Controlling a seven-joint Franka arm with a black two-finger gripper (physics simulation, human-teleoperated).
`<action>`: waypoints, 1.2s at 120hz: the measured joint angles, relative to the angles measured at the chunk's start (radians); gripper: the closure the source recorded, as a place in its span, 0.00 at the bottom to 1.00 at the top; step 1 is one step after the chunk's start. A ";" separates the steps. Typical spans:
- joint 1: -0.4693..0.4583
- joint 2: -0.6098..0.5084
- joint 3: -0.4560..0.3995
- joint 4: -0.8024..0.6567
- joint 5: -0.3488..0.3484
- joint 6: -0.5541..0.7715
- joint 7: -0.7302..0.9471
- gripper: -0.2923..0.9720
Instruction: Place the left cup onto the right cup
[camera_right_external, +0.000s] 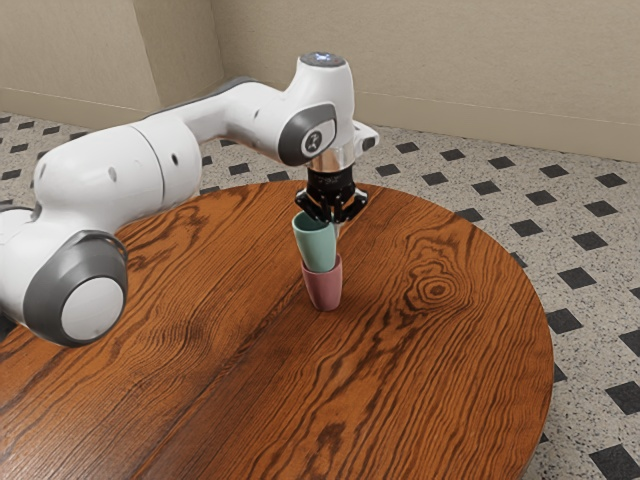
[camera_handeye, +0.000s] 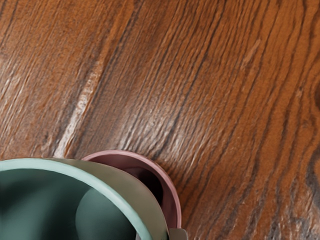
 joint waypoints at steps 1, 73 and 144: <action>0.000 0.000 0.000 0.000 0.000 0.000 0.000 0.85; 0.000 -0.020 0.000 -0.023 -0.011 0.026 -0.003 0.32; -0.010 -0.197 0.001 -0.147 -0.015 0.019 0.001 0.24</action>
